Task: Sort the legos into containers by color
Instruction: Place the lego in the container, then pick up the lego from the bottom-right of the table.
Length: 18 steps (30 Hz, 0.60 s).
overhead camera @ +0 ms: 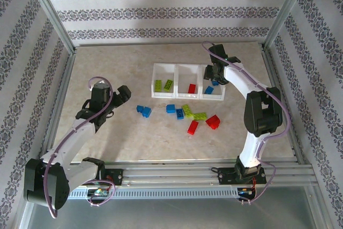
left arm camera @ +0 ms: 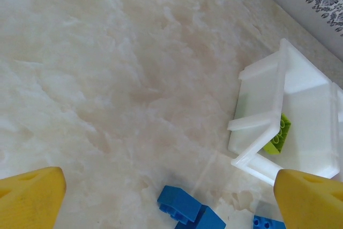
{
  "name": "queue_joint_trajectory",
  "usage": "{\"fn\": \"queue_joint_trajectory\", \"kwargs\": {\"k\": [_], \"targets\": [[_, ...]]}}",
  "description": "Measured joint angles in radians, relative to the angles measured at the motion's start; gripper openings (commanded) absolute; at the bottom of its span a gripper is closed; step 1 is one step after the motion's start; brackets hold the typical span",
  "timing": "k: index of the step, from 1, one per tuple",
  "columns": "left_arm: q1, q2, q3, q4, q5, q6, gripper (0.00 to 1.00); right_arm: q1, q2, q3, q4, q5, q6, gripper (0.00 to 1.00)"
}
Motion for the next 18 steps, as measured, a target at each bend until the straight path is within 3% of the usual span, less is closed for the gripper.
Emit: {"fn": "queue_joint_trajectory", "kwargs": {"k": [8,18], "targets": [[0.001,-0.03,-0.009,0.0,-0.008,0.0,1.0,0.001,-0.091,-0.075,-0.001,0.0,0.012,0.59],[0.001,-0.048,-0.06,0.0,-0.008,-0.008,1.0,0.075,-0.376,-0.42,-0.008,0.0,0.137,0.6]]}}
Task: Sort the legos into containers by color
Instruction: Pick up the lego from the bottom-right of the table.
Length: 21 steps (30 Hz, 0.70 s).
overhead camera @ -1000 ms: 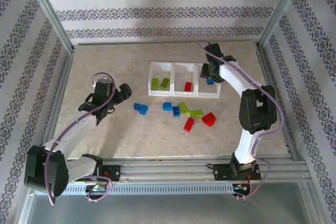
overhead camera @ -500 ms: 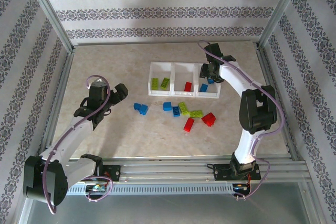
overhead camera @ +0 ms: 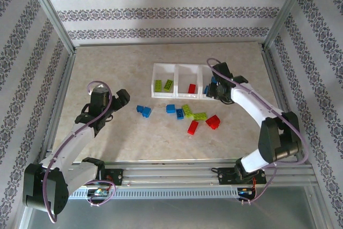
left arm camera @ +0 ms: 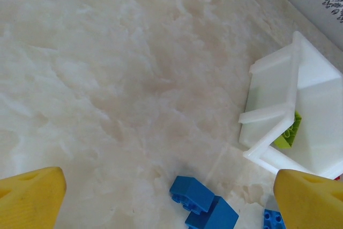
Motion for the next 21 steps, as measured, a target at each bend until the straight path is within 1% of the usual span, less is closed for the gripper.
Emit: {"fn": "queue_joint_trajectory", "kwargs": {"k": [4,9,21], "targets": [[0.0,0.0,-0.001,0.0,0.0,0.0,1.0,0.005,-0.094,-0.127,-0.013,-0.02,0.06,0.6],[0.0,0.0,-0.001,0.0,0.0,0.0,1.0,0.005,-0.167,-0.214,-0.033,-0.054,0.114,0.6],[0.0,-0.002,-0.029,0.004,0.002,-0.005,1.0,0.005,-0.176,-0.307,-0.035,-0.133,0.184,0.62]]}}
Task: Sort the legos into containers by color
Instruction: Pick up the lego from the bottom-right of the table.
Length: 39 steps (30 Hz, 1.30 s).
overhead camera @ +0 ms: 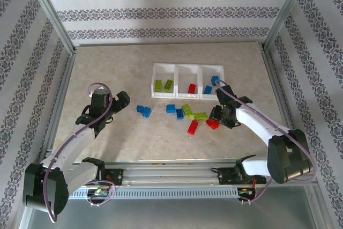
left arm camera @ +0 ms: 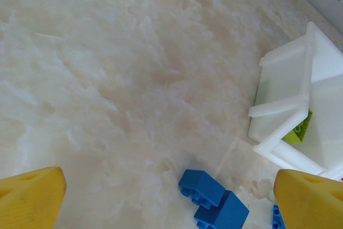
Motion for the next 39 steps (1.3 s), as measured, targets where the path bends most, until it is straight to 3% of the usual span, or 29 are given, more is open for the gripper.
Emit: {"fn": "queue_joint_trajectory", "kwargs": {"k": [29,39], "targets": [[0.0,0.008,-0.001,0.018,0.003,-0.003,0.99,0.0,-0.029,-0.092,0.021,-0.062,0.026,0.46],[0.0,0.008,-0.001,0.018,0.003,-0.003,1.0,0.002,0.027,-0.09,0.018,-0.061,0.021,0.29]]}}
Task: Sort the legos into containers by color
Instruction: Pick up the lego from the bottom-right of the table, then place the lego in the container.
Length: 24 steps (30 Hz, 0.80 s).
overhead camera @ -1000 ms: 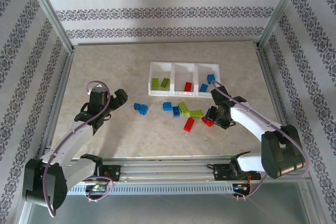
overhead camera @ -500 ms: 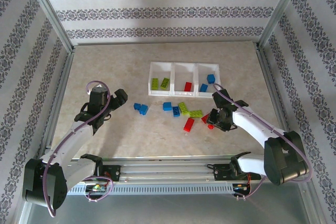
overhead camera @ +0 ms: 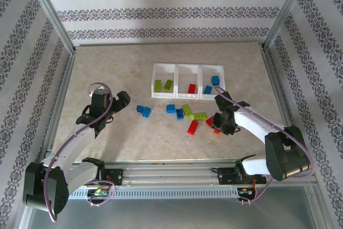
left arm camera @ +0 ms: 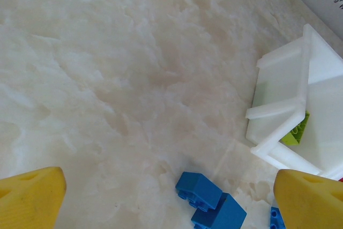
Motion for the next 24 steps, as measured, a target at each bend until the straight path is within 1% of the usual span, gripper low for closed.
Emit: {"fn": "queue_joint_trajectory", "kwargs": {"k": [4,9,13,18,24], "targets": [[0.0,0.001,0.0,0.0,0.0,0.0,1.0,0.011,-0.011,0.014,-0.023,0.008,-0.005,0.22],[0.0,0.011,0.0,0.0,0.001,0.0,1.0,0.053,-0.049,0.074,-0.056,0.033,-0.008,0.21],[0.0,0.012,0.0,0.0,0.005,0.0,1.0,0.107,-0.04,0.166,-0.067,0.072,-0.031,0.2],[0.0,0.012,0.0,0.0,0.011,0.0,1.0,0.172,0.084,0.348,-0.066,0.14,-0.077,0.19],[0.0,0.012,0.0,0.001,0.023,0.0,1.0,0.229,0.293,0.594,-0.069,0.225,-0.17,0.19]]}}
